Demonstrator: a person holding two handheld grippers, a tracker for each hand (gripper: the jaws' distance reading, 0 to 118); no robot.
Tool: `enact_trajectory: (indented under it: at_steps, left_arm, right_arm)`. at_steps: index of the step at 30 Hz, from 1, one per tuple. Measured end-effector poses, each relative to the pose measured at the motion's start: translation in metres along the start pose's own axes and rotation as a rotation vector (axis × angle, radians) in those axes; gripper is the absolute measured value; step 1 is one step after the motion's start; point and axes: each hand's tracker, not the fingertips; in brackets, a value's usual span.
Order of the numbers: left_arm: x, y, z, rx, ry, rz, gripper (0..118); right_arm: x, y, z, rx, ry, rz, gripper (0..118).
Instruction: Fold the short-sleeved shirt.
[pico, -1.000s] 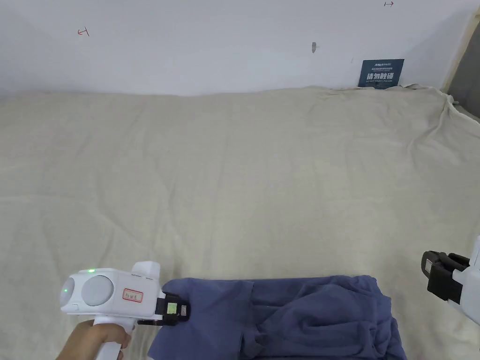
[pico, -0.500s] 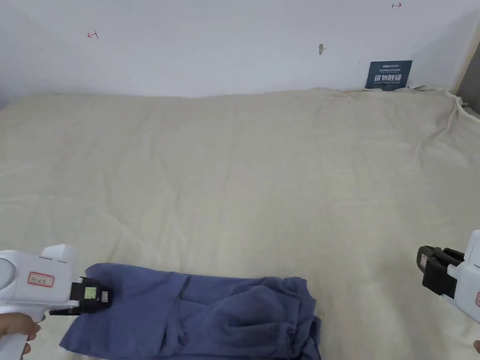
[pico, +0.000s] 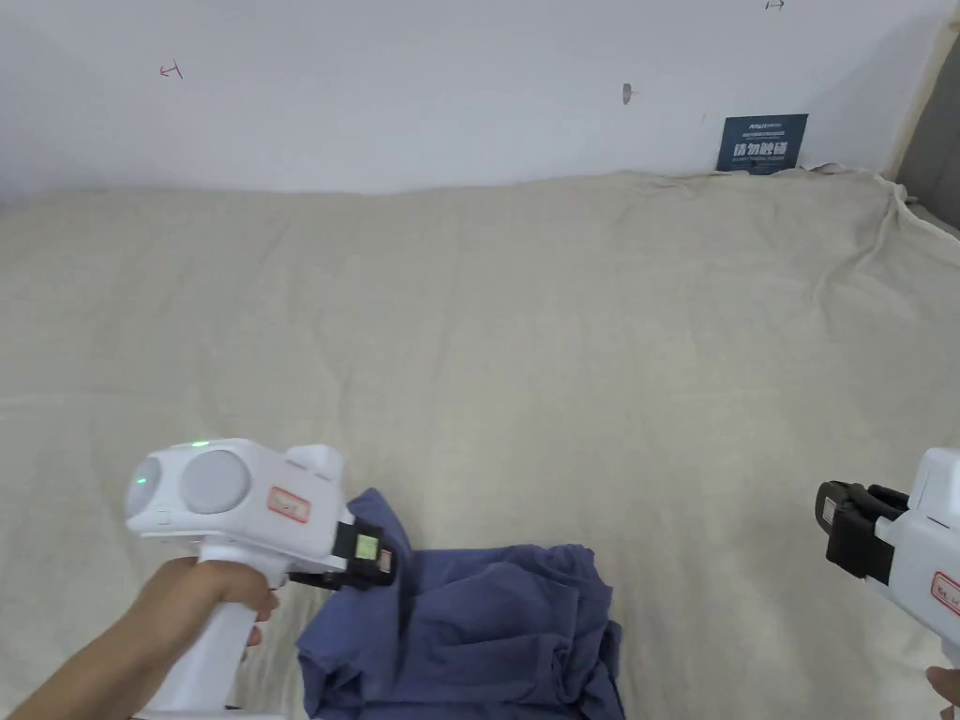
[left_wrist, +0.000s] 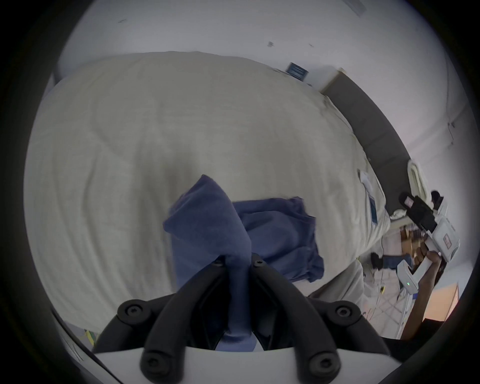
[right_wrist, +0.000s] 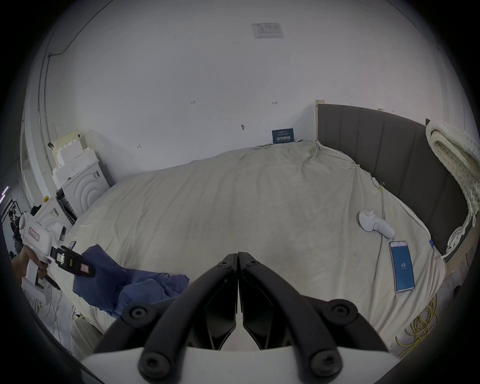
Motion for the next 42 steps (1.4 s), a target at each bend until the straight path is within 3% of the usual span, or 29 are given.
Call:
enact_trajectory:
  at_steps: [14,17,19,21,24,25,33,35,38,39,42]
  left_arm:
    - [0.093,0.017,-0.118,-0.141,-0.016,-0.148,8]
    - [0.101,0.013,-0.136,-0.160,0.006,-0.150,14]
    - [0.102,0.012,-0.140,-0.160,0.007,-0.148,38]
    - [0.105,0.010,-0.139,-0.158,-0.039,-0.138,52]
    - [0.108,0.010,-0.129,-0.139,-0.057,-0.124,111]
    - [0.111,0.009,-0.119,-0.107,-0.064,-0.132,117]
    - [0.083,0.003,-0.058,0.173,-0.038,-0.115,117]
    - [0.072,-0.004,-0.050,0.264,0.010,-0.121,111]
    - [0.059,-0.017,-0.047,0.365,0.061,-0.120,68]
    - [0.057,-0.020,-0.049,0.374,0.080,-0.131,46]
    - [0.051,-0.030,-0.060,0.376,0.101,-0.134,13]
  right_arm:
    - [0.021,-0.007,0.016,0.004,-0.051,-0.023,0]
    - [0.023,-0.009,0.016,0.000,-0.054,-0.029,0]
    - [0.024,-0.009,0.016,-0.002,-0.056,-0.029,0]
    - [0.024,-0.009,0.015,-0.006,-0.056,-0.027,0]
    - [0.024,-0.008,0.015,-0.005,-0.055,-0.024,0]
    - [0.024,-0.008,0.015,-0.004,-0.054,-0.024,0]
    - [0.017,-0.004,0.013,0.003,-0.041,-0.018,0]
    - [0.016,-0.004,0.012,0.003,-0.037,-0.015,0]
    - [0.012,-0.004,0.011,-0.001,-0.031,-0.011,0]
    - [0.008,-0.003,0.012,-0.002,-0.029,-0.010,0]
    - [0.005,-0.004,0.012,-0.006,-0.026,-0.005,0]
